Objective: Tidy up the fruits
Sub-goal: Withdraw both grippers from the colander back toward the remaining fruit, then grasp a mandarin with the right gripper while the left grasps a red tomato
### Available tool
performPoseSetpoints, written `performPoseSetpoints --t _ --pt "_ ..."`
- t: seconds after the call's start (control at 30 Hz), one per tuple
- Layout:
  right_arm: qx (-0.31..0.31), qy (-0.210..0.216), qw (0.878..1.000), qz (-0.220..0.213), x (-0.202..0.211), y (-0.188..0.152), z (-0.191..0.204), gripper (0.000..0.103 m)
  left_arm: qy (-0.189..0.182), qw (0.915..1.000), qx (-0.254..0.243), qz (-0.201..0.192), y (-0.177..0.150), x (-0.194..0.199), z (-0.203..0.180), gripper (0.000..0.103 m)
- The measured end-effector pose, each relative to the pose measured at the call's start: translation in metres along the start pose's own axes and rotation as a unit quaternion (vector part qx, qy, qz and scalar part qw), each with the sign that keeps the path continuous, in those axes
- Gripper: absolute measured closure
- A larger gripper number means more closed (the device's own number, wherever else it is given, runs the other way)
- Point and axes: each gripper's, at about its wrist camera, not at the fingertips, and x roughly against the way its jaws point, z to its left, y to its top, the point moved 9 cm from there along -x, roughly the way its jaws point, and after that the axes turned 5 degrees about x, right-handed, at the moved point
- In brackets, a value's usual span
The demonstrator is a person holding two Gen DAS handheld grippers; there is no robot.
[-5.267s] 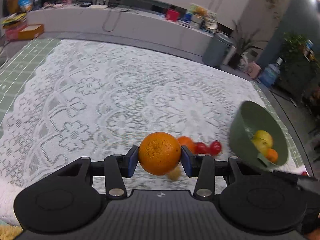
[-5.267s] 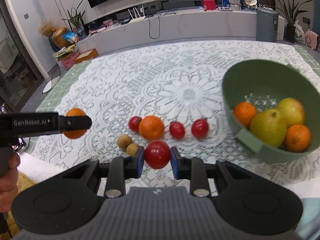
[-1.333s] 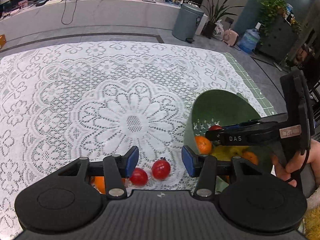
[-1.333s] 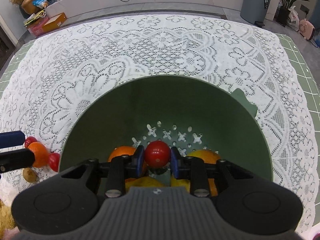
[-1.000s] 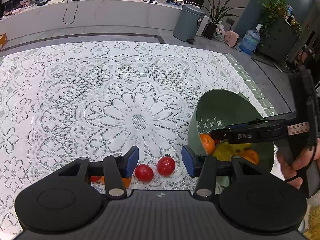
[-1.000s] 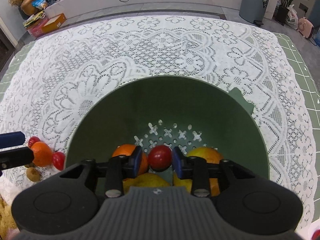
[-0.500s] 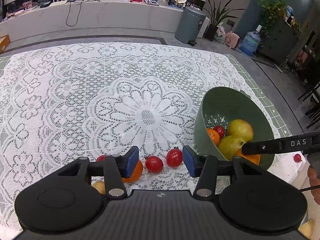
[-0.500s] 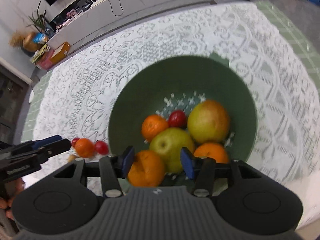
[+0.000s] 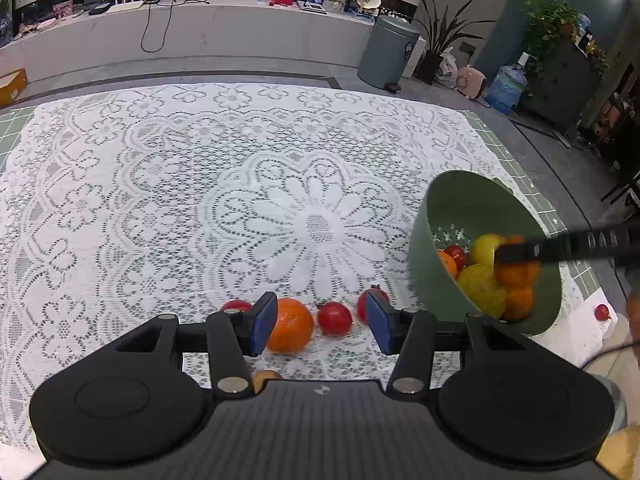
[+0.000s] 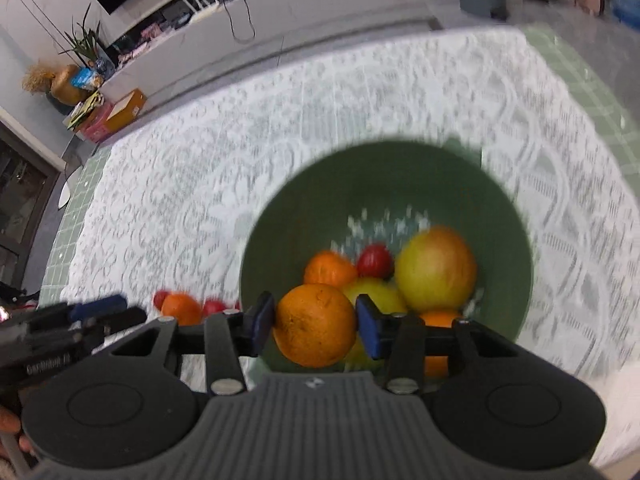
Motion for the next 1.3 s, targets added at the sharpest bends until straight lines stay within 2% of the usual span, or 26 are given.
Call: performPoseSetpoints --t 0.2,0.4,0.53,0.8,0.9,0.93,1.1,1.3 --pt "0.016 -0.063 0.998 -0.022 -0.027 0.033 -0.014 0.061 0.005 0.9999 0.008 -0.008 0.003 0.005 0.015 0.044" --pt "0.053 -0.117 0.992 -0.02 -0.06 0.046 -0.022 0.061 0.016 0.9995 0.026 -0.01 0.005 0.005 0.038 0.044" --pt "0.073 -0.135 0.988 -0.01 -0.079 0.046 -0.023 0.061 0.019 0.999 0.039 -0.01 0.006 0.005 0.051 0.044" --pt "0.098 -0.159 0.982 -0.008 -0.089 0.043 -0.019 0.06 0.022 0.9991 0.037 -0.004 0.004 0.0 0.065 0.044" --pt "0.111 -0.167 0.98 -0.014 -0.083 0.043 -0.014 0.055 0.027 0.9991 0.031 -0.005 0.005 0.0 0.071 0.044" --pt "0.114 -0.173 0.978 -0.019 -0.08 0.044 -0.012 0.049 0.028 0.9991 0.031 -0.006 0.005 0.001 0.073 0.044" --pt "0.122 -0.199 0.969 -0.074 -0.045 0.048 0.005 0.049 0.026 0.9991 0.03 -0.014 0.005 0.006 0.085 0.044" --pt "0.111 -0.152 0.972 -0.143 -0.005 0.038 0.055 0.048 0.001 0.9994 0.032 -0.015 -0.002 0.007 0.09 0.044"
